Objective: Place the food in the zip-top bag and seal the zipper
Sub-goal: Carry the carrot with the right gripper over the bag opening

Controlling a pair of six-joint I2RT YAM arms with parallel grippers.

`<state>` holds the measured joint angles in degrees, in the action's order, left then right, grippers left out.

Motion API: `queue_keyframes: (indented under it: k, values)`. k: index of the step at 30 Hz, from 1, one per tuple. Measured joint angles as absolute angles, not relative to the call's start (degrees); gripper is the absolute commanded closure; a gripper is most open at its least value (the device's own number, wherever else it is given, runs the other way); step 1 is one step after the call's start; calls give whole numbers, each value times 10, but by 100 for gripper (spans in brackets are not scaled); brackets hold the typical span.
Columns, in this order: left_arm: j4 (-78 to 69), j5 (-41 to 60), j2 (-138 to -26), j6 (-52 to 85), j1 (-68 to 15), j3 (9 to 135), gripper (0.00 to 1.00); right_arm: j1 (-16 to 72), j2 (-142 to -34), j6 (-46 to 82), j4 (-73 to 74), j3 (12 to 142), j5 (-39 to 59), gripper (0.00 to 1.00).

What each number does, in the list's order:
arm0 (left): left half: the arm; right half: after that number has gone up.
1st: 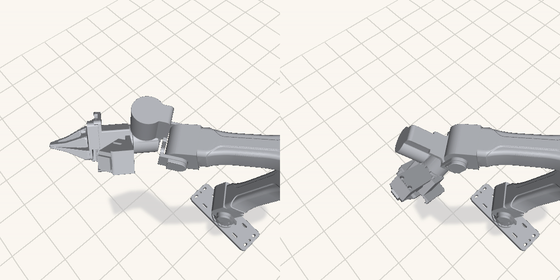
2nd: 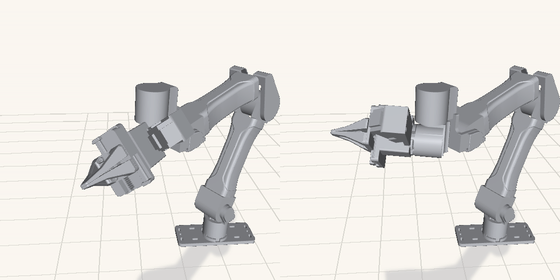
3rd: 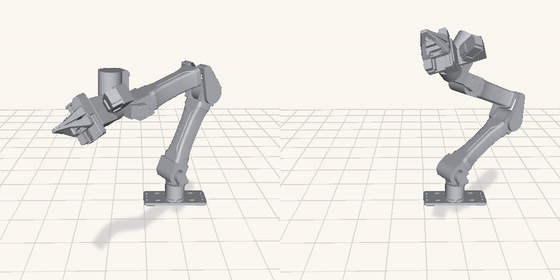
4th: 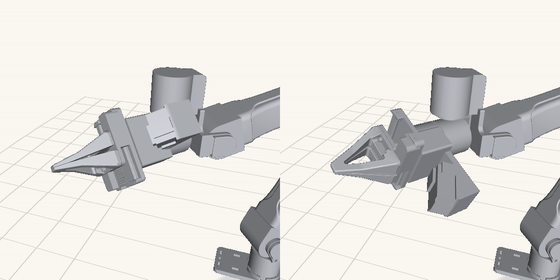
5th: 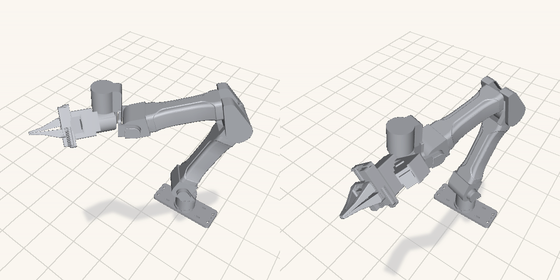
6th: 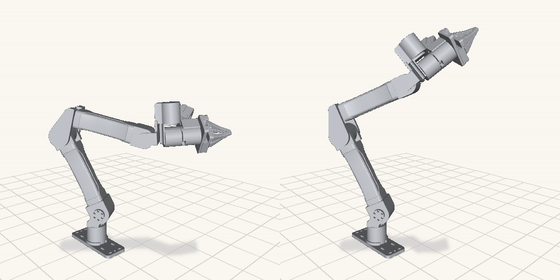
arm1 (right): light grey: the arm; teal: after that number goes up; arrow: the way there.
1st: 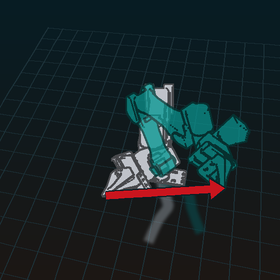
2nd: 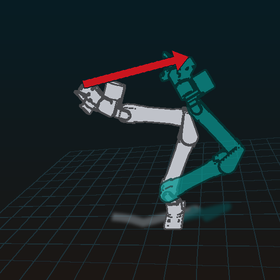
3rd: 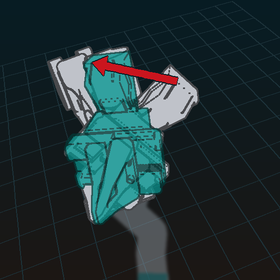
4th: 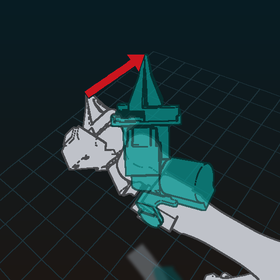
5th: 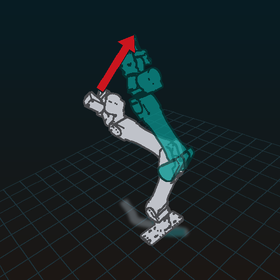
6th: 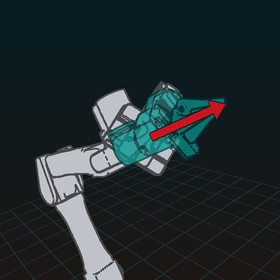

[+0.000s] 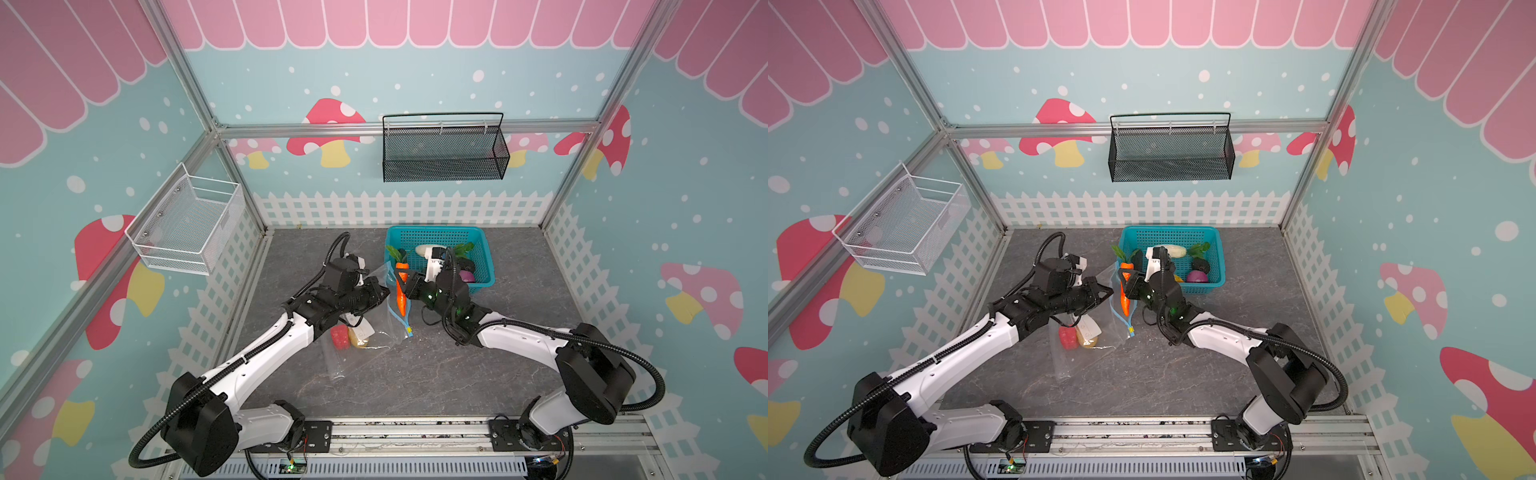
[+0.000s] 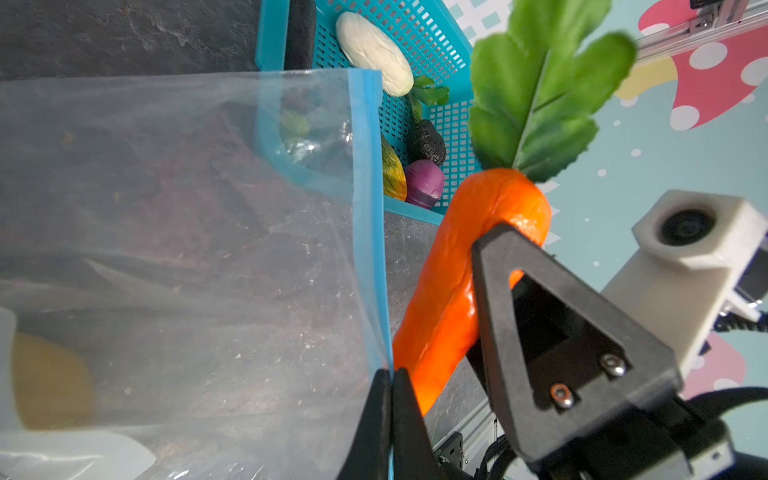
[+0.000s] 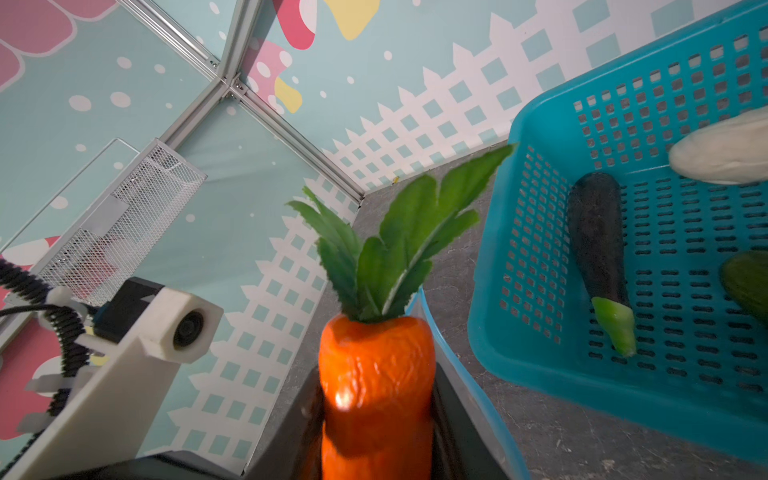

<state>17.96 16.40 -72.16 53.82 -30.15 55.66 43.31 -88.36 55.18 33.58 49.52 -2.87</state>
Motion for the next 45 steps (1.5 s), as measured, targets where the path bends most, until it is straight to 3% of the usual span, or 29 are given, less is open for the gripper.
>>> queue_keyframes:
  k: [14,36,45]
  values:
    - [174,164,-715,539,-299,557,100,443,-884,565,336,490,-30,68]
    - [164,168,-715,543,-293,557,100,460,-887,575,335,490,-23,51]
    - [164,168,-715,543,-293,557,100,460,-890,575,331,490,-17,53]
